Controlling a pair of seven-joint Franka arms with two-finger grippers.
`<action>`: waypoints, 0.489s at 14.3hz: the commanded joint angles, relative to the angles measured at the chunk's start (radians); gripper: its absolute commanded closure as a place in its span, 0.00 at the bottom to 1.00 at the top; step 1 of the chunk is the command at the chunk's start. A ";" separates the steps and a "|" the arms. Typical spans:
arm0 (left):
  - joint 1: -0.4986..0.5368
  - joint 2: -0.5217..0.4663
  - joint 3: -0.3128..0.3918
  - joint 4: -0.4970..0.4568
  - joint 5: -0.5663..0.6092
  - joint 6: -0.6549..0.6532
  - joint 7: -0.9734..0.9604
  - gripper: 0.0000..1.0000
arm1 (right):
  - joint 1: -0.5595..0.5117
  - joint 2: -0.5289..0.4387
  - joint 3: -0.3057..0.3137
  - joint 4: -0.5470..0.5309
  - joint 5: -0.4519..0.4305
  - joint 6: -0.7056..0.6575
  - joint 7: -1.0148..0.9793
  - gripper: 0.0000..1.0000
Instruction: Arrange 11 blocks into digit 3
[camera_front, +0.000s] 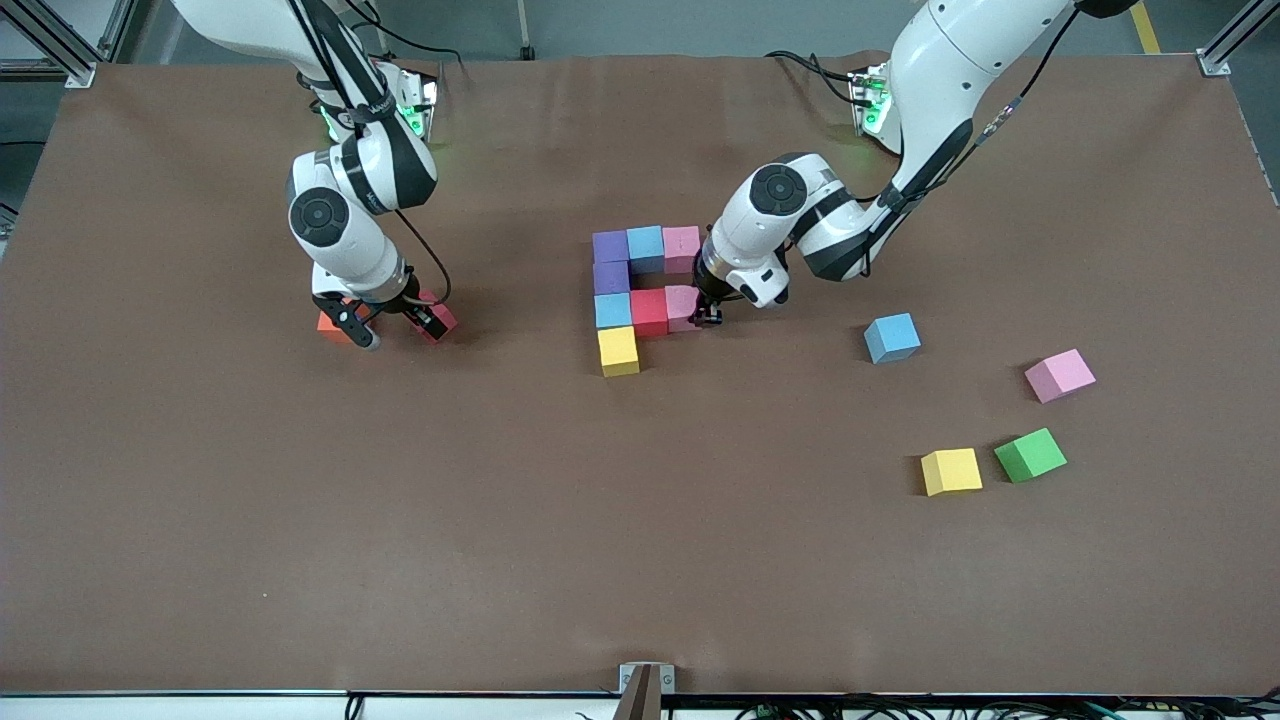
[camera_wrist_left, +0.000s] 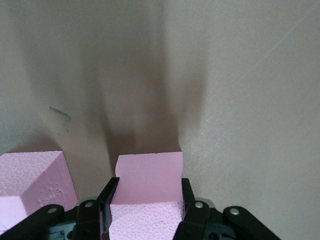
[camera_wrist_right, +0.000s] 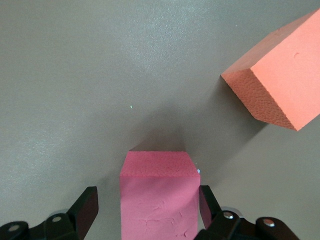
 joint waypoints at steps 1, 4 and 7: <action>0.009 0.014 0.000 0.014 0.016 -0.005 0.008 0.54 | -0.001 -0.004 0.005 -0.019 0.002 0.020 0.001 0.12; 0.010 0.017 0.002 0.015 0.015 -0.008 0.025 0.54 | 0.000 0.001 0.005 -0.019 0.002 0.017 0.001 0.12; -0.002 0.017 0.002 0.015 0.015 -0.008 0.022 0.52 | 0.000 0.001 0.007 -0.019 0.002 0.015 0.001 0.21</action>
